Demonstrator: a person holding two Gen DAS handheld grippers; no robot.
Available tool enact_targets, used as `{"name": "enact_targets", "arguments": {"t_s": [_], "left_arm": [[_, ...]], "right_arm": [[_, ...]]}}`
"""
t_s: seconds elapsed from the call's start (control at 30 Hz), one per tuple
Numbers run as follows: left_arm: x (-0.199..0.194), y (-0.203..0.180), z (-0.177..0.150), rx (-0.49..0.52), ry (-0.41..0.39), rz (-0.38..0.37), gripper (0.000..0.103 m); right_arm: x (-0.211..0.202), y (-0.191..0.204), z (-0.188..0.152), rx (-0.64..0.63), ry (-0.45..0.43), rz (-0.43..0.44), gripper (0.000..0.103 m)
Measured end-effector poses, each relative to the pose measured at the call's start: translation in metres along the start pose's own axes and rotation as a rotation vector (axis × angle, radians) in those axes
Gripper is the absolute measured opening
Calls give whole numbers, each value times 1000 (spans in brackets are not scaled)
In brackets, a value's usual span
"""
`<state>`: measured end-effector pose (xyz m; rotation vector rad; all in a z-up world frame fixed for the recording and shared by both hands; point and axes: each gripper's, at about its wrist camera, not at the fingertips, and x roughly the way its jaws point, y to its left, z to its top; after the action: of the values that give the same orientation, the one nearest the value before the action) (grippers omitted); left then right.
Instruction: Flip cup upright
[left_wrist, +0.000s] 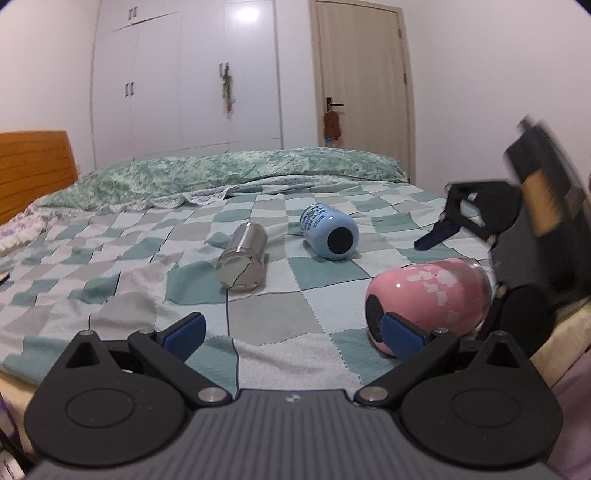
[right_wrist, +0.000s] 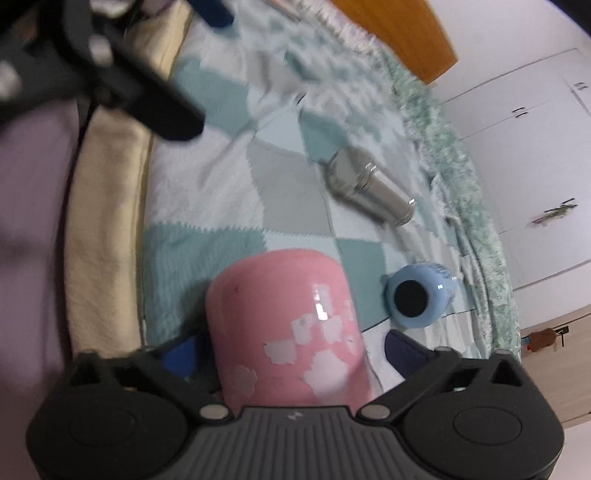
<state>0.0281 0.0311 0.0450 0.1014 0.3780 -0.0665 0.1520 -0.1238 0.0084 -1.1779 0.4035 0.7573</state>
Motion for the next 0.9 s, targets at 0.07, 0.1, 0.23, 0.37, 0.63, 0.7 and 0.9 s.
{"name": "enact_targets", "arguments": {"t_s": [0.07, 0.1, 0.23, 0.37, 0.63, 0.7, 0.9], "left_arm": [[1, -4, 4, 30, -7, -8, 103], [1, -6, 6, 51, -10, -18, 103], [11, -21, 15, 144, -15, -90, 103], [31, -41, 26, 286, 4, -231, 103], [76, -88, 42, 558, 88, -377, 103], [88, -98, 43, 610, 117, -399, 103], [116, -121, 38, 785, 227, -454, 103]], "right_arm": [[-21, -7, -11, 78, -44, -7, 103], [-32, -10, -19, 122, -68, -18, 103], [-63, -27, -57, 404, -140, -86, 103], [-83, -35, -100, 738, -189, -100, 103], [-83, -14, -139, 963, -174, -110, 103], [-78, -13, -146, 1004, -169, -104, 103], [-65, -10, -155, 1028, -145, -99, 103]]}}
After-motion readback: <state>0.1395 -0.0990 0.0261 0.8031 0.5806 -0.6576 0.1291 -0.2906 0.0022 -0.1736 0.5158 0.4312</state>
